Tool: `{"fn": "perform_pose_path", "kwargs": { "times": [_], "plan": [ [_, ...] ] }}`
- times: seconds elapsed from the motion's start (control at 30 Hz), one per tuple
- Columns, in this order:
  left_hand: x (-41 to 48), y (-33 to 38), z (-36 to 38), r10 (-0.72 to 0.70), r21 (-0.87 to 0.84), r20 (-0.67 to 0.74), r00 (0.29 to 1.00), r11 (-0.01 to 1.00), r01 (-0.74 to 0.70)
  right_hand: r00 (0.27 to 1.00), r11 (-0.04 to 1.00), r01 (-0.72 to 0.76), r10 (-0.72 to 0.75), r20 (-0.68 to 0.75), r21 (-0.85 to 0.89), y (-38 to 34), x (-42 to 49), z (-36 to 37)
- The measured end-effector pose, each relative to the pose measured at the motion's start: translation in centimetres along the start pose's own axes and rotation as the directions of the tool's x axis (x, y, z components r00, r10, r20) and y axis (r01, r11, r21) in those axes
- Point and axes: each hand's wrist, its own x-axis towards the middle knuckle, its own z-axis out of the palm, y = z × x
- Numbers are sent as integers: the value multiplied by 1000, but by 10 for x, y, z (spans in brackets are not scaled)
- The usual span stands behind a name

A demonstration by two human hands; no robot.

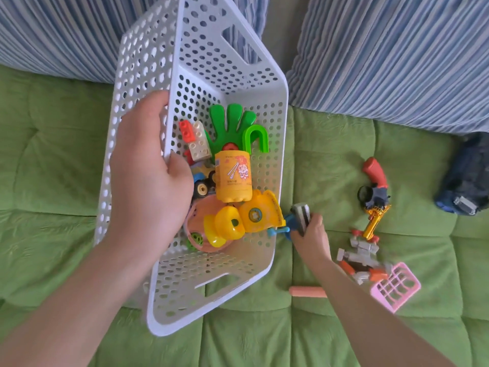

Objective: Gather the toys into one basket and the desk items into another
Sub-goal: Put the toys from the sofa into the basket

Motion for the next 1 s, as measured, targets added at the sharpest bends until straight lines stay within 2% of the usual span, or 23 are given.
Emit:
{"fn": "perform_pose_path", "kwargs": {
  "times": [0.17,0.4,0.6,0.8,1.0],
  "plan": [
    [1,0,-1,19,2,6,1000,1000,-19,996,995,-70,66,-55,-78,-6,8,-14],
    [5,1,-4,1,30,29,1000,1000,-2,993,992,-120,119,-28,-48,-15,7,-17],
    [7,-11,-10,28,29,17,999,999,-28,972,979,-202,196,-130,-31,-11,10,3],
    [9,-15,-11,34,15,28,999,999,-34,968,985,-173,170,-183,-3,-20,0,-5],
    [9,-16,-16,26,-45,53,998,999,-23,937,996,9,22,-349,88,-61,-22,-56]
  ]
}}
